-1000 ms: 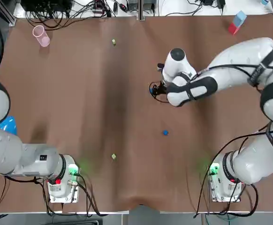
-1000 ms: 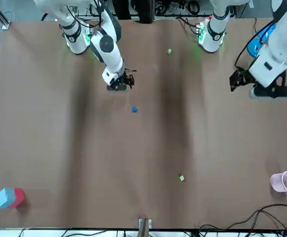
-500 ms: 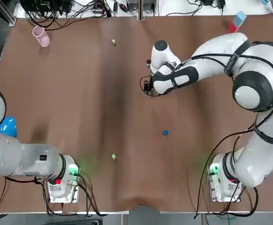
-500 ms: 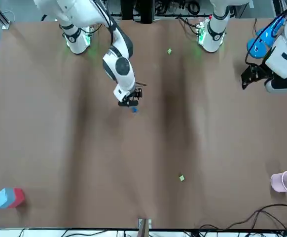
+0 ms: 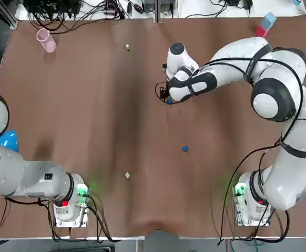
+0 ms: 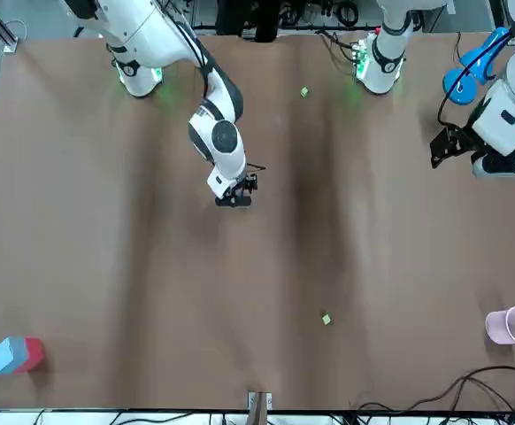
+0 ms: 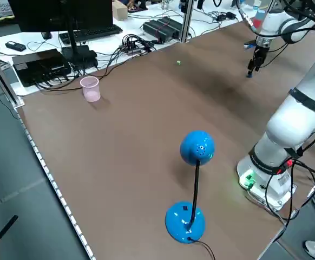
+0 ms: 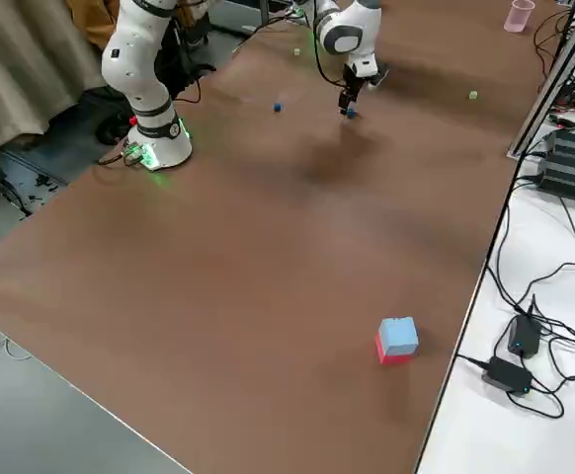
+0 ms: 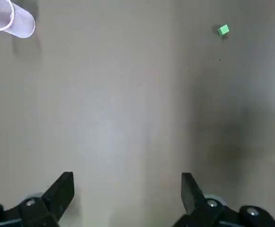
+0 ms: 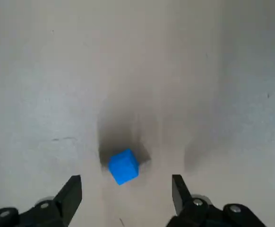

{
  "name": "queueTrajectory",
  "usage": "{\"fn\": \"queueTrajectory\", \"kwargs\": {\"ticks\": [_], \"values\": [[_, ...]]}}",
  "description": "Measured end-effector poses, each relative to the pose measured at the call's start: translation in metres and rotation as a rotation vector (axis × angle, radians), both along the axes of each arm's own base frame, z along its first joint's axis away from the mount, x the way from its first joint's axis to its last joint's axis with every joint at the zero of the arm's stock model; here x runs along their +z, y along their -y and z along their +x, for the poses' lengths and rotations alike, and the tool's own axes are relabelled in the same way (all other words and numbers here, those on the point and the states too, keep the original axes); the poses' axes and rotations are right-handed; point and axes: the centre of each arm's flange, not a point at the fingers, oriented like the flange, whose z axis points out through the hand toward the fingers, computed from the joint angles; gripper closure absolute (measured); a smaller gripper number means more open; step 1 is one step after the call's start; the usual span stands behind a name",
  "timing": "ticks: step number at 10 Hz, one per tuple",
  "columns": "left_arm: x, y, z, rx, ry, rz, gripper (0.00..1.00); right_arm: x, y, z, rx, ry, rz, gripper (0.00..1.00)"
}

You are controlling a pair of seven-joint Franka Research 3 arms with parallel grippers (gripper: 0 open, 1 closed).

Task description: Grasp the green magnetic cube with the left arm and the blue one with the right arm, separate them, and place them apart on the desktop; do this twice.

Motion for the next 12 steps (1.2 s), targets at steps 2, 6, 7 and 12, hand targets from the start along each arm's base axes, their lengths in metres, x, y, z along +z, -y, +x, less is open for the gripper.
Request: {"fn": "queueTrajectory", "kwargs": {"ticks": [2, 6, 7, 12], "values": [[0.001, -0.004, 0.0, 0.006, 0.0, -0.001, 0.0, -0.01, -0.002, -0.004, 0.013, -0.006, -0.012, 0.18], [-0.005, -0.005, 0.003, 0.007, -0.013, 0.0, 0.0, -0.011, -0.002, 0.001, 0.011, 0.003, -0.013, 0.5], [-0.006, -0.006, 0.004, 0.01, -0.014, 0.0, 0.0, -0.008, -0.003, 0.003, 0.009, 0.008, -0.009, 0.66], [-0.007, -0.006, 0.005, 0.012, -0.015, -0.001, 0.0, 0.008, 0.006, 0.034, -0.03, 0.047, -0.008, 0.77]]}}
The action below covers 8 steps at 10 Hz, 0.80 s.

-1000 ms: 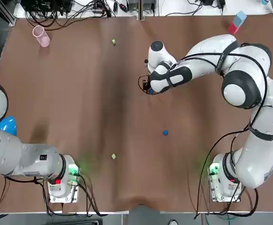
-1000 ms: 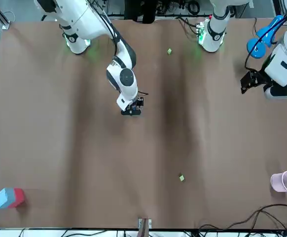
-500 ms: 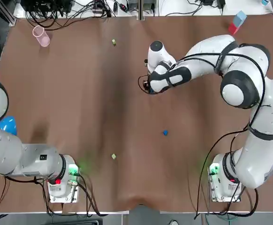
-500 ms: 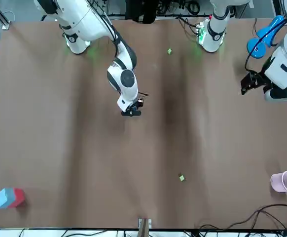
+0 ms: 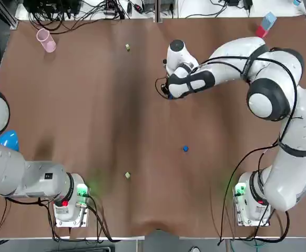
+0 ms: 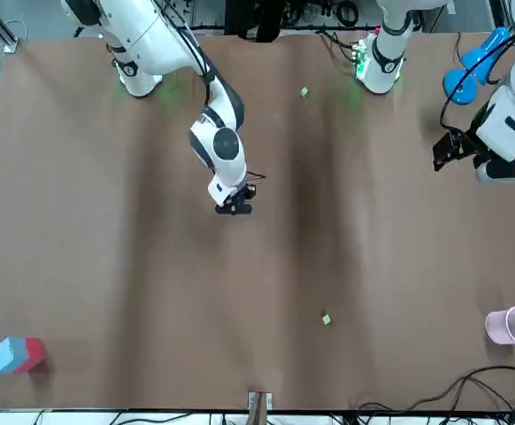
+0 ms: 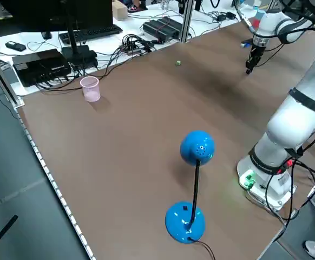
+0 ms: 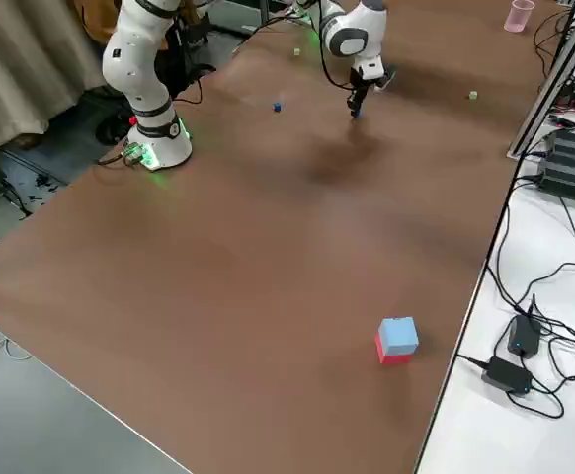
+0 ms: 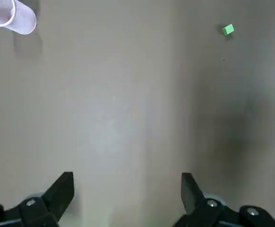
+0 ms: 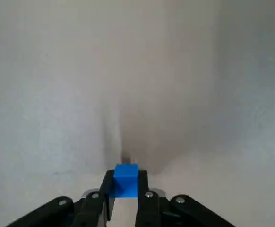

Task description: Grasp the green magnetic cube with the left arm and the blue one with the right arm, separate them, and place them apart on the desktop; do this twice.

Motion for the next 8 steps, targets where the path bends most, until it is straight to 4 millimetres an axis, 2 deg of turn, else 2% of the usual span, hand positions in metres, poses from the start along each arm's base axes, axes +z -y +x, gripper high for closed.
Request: {"fn": "queueTrajectory", "kwargs": {"ticks": [1, 2, 5, 6, 7, 8], "values": [[0.0, 0.003, 0.0, -0.005, 0.001, 0.0, 0.0, 0.009, 0.008, 0.014, -0.019, -0.015, -0.036, 0.77], [0.001, 0.004, 0.0, -0.008, 0.003, 0.0, 0.0, 0.029, 0.013, 0.032, -0.04, -0.04, -0.083, 0.77], [0.007, 0.001, 0.002, -0.006, 0.018, -0.002, 0.0, 0.128, 0.012, 0.092, -0.056, 0.036, -0.066, 0.77], [0.012, 0.001, 0.005, -0.005, 0.028, -0.005, 0.0, 0.141, 0.018, 0.11, -0.024, 0.069, -0.055, 0.77], [0.013, 0.0, 0.007, -0.004, 0.031, -0.006, 0.0, 0.142, 0.023, 0.131, 0.003, 0.097, -0.05, 0.77], [0.013, -0.001, 0.009, -0.002, 0.031, -0.006, 0.0, 0.132, 0.023, 0.148, 0.012, 0.113, -0.049, 0.77]]}}
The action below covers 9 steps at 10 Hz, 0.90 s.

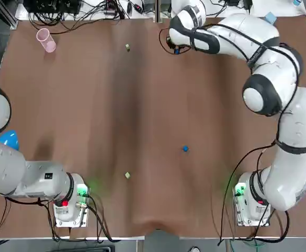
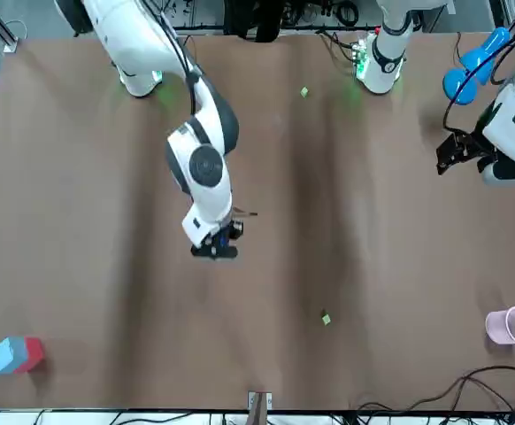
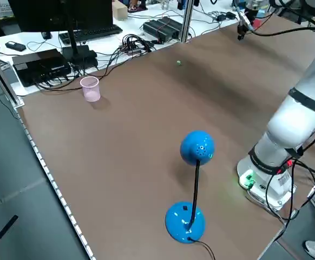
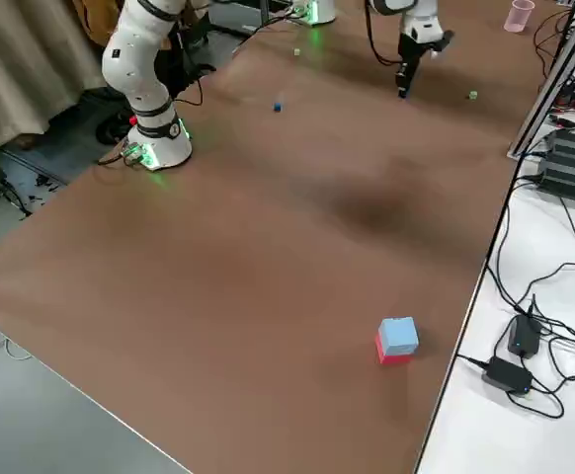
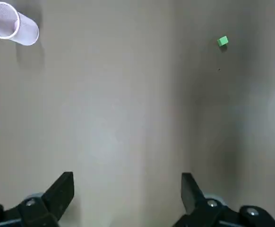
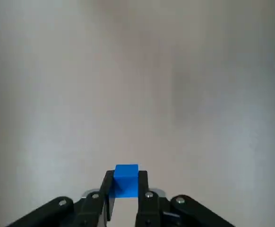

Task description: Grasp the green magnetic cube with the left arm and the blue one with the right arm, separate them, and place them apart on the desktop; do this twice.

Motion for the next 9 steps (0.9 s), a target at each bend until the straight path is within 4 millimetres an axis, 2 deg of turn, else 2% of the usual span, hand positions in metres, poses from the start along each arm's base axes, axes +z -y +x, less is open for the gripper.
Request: {"fn": "queueTrajectory", "kwargs": {"ticks": [2, 6, 9], "values": [[0.0, 0.004, 0.0, -0.006, 0.0, 0.0, 0.0, -0.034, -0.005, 0.025, 0.007, 0.018, 0.003, 0.77], [0.0, 0.003, 0.001, -0.003, 0.0, -0.001, 0.0, -0.051, -0.008, 0.064, 0.092, 0.1, 0.008, 0.77], [-0.008, 0.002, 0.005, -0.001, -0.015, -0.001, 0.0, -0.069, 0.014, 0.085, 0.096, 0.114, -0.007, 0.77]]}}
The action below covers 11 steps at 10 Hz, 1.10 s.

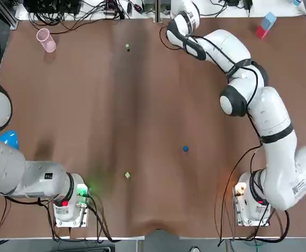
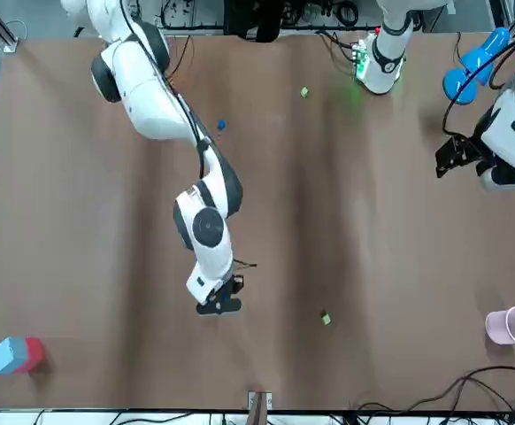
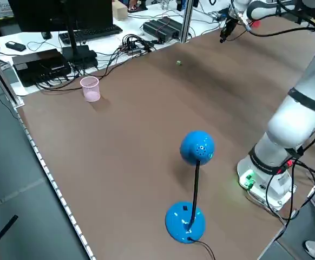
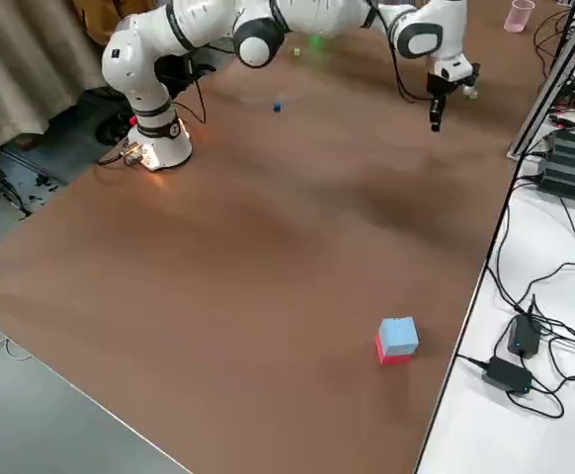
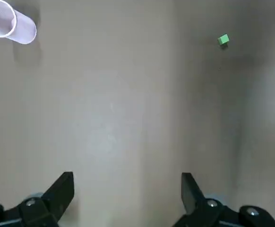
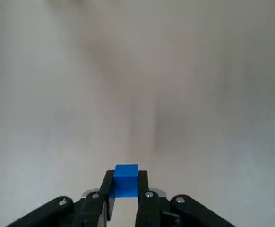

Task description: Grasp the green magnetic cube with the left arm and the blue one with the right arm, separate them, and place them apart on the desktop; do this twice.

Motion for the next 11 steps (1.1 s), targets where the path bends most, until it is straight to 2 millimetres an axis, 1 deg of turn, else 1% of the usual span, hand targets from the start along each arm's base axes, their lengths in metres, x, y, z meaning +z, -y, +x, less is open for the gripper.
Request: {"fn": "queueTrajectory", "kwargs": {"ticks": [1, 2, 3, 5, 7, 8, 9, 10, 11], "values": [[-0.002, 0.001, 0.001, -0.002, -0.004, 0.0, 0.0, -0.008, 0.006, 0.005, -0.005, 0.004, 0.002, 0.77], [-0.003, 0.003, 0.001, -0.004, -0.005, 0.0, 0.0, -0.021, 0.007, 0.007, -0.002, 0.016, 0.01, 0.77], [-0.004, 0.005, 0.001, -0.008, -0.006, 0.0, 0.0, -0.04, 0.006, 0.007, 0.004, 0.029, 0.019, 0.77], [-0.005, 0.007, 0.001, -0.013, -0.008, 0.0, 0.0, -0.053, 0.005, 0.008, 0.007, 0.039, 0.026, 0.77], [-0.005, 0.008, 0.001, -0.015, -0.009, 0.0, 0.0, -0.06, 0.005, 0.008, -0.001, 0.044, 0.032, 0.76], [-0.005, 0.009, 0.001, -0.015, -0.009, 0.0, 0.0, -0.059, 0.004, 0.008, -0.002, 0.046, 0.033, 0.71], [-0.005, 0.009, 0.001, -0.016, -0.009, 0.0, 0.0, -0.054, 0.003, 0.009, -0.003, 0.053, 0.038, 0.63], [-0.005, 0.009, 0.001, -0.018, -0.008, 0.0, 0.0, -0.048, 0.002, 0.01, -0.002, 0.064, 0.043, 0.5], [-0.004, 0.009, 0.001, -0.02, -0.008, 0.0, 0.0, -0.039, 0.002, 0.012, -0.003, 0.076, 0.048, 0.34]]}}
